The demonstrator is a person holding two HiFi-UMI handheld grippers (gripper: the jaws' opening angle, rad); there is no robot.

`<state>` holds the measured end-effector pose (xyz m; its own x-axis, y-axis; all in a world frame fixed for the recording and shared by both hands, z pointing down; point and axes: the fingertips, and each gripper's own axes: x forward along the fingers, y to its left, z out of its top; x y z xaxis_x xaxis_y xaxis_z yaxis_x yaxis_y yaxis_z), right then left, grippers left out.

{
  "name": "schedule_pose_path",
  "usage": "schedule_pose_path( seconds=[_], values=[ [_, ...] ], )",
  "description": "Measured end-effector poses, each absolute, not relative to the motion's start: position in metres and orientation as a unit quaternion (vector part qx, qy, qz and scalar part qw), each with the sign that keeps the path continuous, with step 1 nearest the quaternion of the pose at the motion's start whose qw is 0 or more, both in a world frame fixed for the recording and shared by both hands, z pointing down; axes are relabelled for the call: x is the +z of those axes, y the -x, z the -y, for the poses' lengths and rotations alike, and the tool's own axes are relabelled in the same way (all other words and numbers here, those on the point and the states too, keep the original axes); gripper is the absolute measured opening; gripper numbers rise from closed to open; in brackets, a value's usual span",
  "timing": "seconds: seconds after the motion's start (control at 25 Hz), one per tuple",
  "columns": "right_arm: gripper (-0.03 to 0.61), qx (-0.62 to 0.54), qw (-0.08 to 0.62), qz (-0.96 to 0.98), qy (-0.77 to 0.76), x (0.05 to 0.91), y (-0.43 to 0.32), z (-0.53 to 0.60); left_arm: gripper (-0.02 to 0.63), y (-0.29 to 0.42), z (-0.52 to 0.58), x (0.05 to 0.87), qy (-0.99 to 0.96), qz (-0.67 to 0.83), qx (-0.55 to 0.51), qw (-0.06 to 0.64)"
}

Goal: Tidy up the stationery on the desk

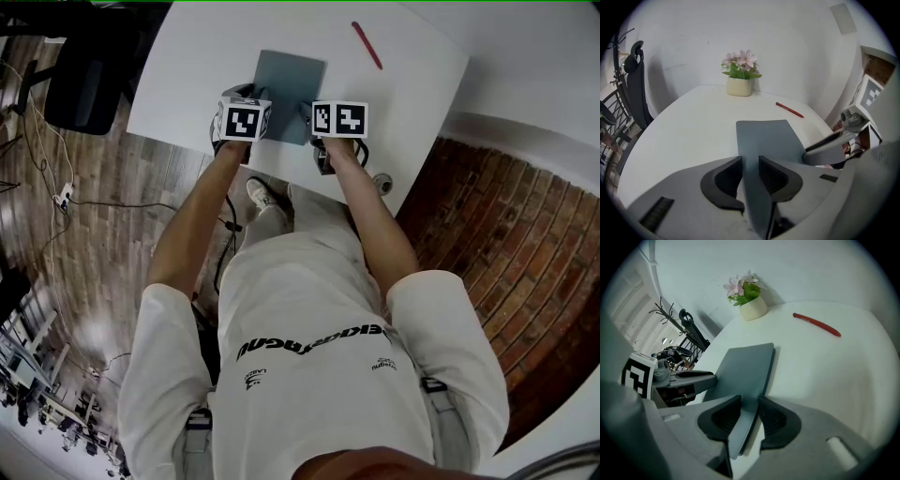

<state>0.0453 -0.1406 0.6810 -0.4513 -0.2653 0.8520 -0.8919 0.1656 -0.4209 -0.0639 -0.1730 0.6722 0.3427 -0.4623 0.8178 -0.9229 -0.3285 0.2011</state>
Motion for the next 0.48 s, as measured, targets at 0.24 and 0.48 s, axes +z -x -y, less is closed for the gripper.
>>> schedule_pose_path(
  seconds=[0.24,0.48],
  values=[
    [0.121,0.469,0.334,0.702,-0.420,0.680,-0.044,0.139,0.107,0.063,0.176,0.673,-0.751,0.461,0.326,0.342],
    [0.121,0.451,0.341,0.711,-0.417,0.677,-0.037,0.137,0.107,0.069,0.184,0.669,-0.746,0.470,0.321,0.346]
  ],
)
